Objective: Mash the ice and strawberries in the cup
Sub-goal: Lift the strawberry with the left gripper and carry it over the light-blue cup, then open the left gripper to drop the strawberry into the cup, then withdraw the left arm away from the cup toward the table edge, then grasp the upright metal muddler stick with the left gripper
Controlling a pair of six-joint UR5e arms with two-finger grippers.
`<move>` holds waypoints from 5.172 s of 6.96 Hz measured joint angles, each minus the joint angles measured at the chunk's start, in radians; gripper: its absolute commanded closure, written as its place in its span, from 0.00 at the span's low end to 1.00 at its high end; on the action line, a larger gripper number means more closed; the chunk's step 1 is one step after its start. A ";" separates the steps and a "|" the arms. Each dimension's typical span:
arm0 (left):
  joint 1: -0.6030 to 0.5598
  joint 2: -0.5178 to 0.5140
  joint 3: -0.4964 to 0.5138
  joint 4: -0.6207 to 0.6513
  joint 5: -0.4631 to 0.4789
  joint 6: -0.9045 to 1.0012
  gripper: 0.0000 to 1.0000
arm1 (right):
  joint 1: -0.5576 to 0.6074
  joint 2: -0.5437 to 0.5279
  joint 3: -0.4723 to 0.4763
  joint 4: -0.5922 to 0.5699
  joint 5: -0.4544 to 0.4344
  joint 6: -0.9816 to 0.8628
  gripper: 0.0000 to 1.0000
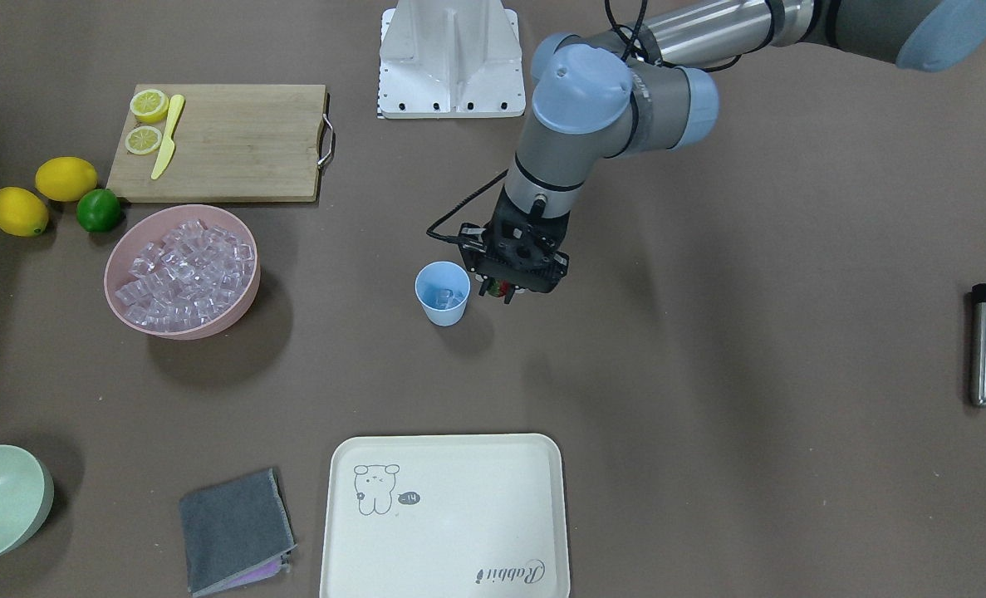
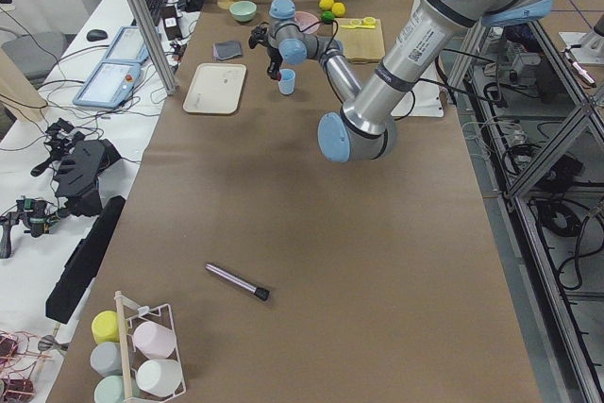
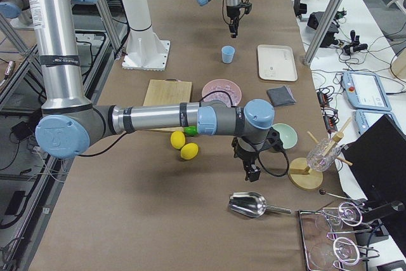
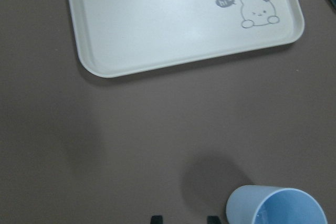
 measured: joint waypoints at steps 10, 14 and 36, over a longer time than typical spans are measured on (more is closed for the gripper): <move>0.086 0.001 0.036 -0.128 0.106 -0.074 0.03 | 0.003 -0.004 0.001 0.000 0.004 -0.003 0.01; -0.119 0.264 -0.048 -0.145 -0.114 -0.023 0.03 | 0.018 -0.017 0.009 0.000 0.007 -0.005 0.01; -0.633 0.503 0.592 -0.467 -0.282 0.811 0.80 | 0.026 -0.003 0.035 0.000 0.018 -0.004 0.01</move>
